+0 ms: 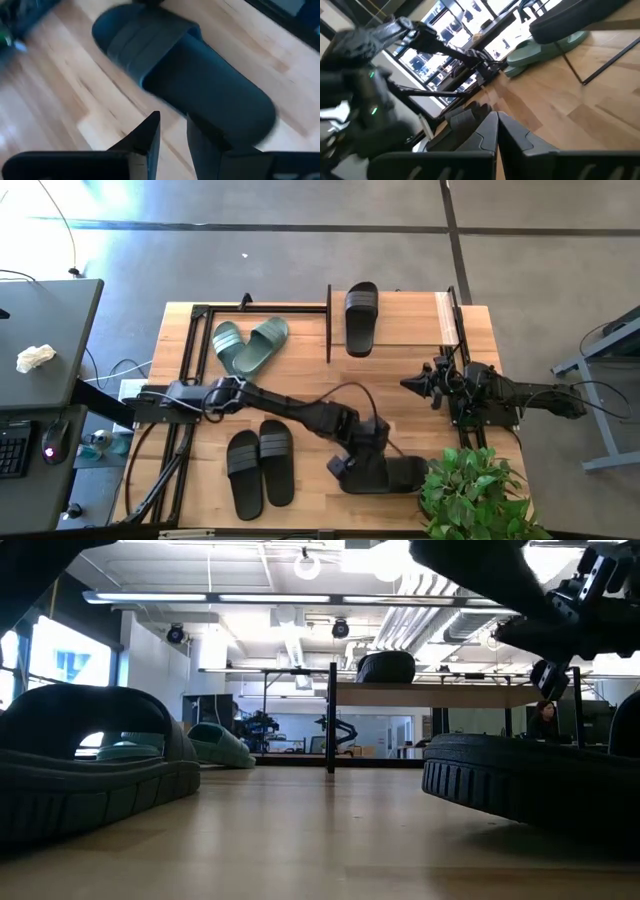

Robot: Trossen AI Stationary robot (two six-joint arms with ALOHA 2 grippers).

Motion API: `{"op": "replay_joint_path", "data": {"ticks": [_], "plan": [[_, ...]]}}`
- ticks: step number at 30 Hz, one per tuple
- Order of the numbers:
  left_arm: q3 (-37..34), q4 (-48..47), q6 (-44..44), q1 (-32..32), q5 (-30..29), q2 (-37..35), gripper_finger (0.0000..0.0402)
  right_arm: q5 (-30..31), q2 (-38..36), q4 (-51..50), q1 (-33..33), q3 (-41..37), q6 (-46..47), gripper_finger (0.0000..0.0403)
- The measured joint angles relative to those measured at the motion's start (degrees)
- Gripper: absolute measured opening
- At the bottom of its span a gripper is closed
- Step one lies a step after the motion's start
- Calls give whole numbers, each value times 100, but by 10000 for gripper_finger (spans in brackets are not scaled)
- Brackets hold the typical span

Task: Pick and place slides into the shelf
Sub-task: Put the black slipper on the shelf

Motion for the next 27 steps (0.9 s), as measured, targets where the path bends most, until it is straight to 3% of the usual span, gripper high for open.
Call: {"op": "replay_joint_path", "data": {"ticks": [9,13,27], "plan": [[-2,1147,1119,-209,-540,489,81,188,0,-8,0,0,-172,0],[-4,1197,1133,-195,-1191,575,81,191,0,-7,-1,0,-264,0],[0,1378,1006,-161,-1550,791,81,192,0,-4,0,0,-418,0]]}}
